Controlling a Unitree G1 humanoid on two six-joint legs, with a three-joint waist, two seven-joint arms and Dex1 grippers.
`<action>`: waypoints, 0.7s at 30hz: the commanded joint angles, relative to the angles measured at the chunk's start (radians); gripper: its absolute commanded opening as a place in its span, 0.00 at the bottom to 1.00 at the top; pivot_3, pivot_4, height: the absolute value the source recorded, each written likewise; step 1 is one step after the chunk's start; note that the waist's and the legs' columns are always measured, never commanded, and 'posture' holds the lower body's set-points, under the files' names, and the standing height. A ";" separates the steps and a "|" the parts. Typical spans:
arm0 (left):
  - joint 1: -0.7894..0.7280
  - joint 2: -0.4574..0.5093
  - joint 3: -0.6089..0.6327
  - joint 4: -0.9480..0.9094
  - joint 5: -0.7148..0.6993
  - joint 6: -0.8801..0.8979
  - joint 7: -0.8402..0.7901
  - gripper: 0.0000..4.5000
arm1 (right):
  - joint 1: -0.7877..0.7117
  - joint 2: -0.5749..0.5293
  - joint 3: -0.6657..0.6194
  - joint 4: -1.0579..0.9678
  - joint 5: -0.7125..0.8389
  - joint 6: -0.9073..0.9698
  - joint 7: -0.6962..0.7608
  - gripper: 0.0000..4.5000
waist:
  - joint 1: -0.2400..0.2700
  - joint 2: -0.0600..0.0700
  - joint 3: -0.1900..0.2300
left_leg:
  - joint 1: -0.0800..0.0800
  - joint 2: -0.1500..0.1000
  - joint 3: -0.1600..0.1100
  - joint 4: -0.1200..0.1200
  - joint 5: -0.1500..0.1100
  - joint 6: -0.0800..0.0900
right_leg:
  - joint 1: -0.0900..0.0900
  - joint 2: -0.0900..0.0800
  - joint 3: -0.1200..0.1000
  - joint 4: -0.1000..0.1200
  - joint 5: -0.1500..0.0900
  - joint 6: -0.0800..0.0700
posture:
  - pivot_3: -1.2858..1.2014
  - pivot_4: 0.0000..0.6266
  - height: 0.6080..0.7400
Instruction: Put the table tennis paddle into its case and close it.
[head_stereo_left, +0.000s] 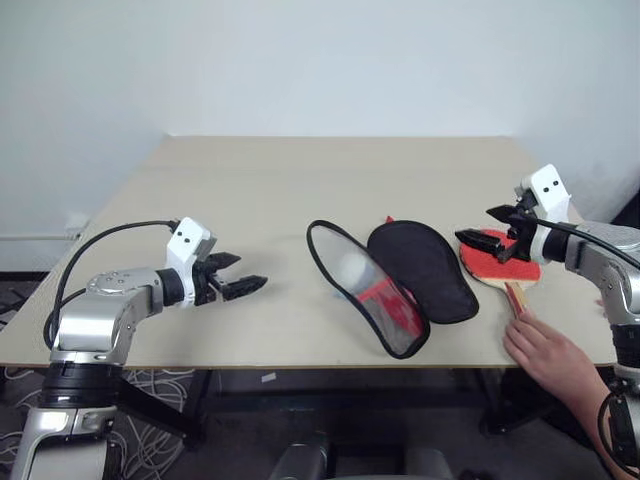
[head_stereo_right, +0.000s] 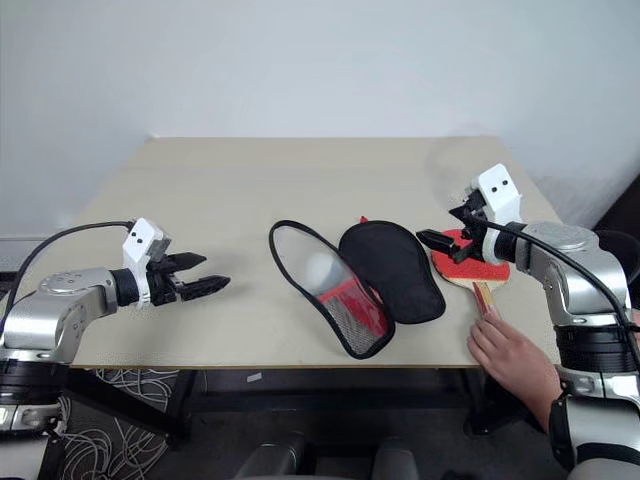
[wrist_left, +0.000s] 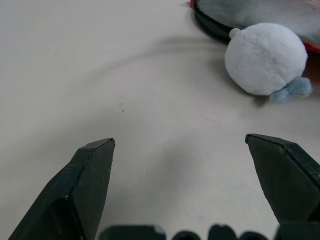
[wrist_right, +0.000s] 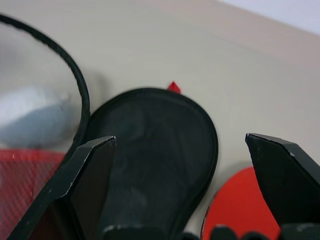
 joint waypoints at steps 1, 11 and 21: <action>-0.045 -0.003 -0.005 0.015 0.009 -0.020 -0.010 1.00 | 0.017 -0.020 -0.051 -0.059 0.013 0.030 -0.023 1.00 | 0.000 0.000 0.000 | 0.000 0.000 0.000 0.000 0.000 0.000 | 0.000 0.000 0.000 0.000 0.000 0.000 | 0.52 0.00 0.68; -0.090 -0.013 -0.025 0.088 0.036 -0.054 -0.036 1.00 | 0.071 -0.044 -0.102 -0.119 0.033 0.075 -0.040 1.00 | 0.000 0.000 0.000 | 0.000 0.000 0.000 -0.001 0.002 0.004 | -0.001 0.000 0.002 -0.001 0.000 0.000 | 0.52 0.00 0.68; -0.078 -0.013 -0.023 0.042 0.024 -0.034 -0.039 1.00 | 0.108 -0.068 -0.102 -0.096 0.017 0.070 -0.042 1.00 | 0.000 -0.001 0.000 | 0.000 0.001 0.000 -0.001 0.002 0.004 | -0.001 0.000 0.002 -0.001 0.000 0.000 | 0.52 0.00 0.68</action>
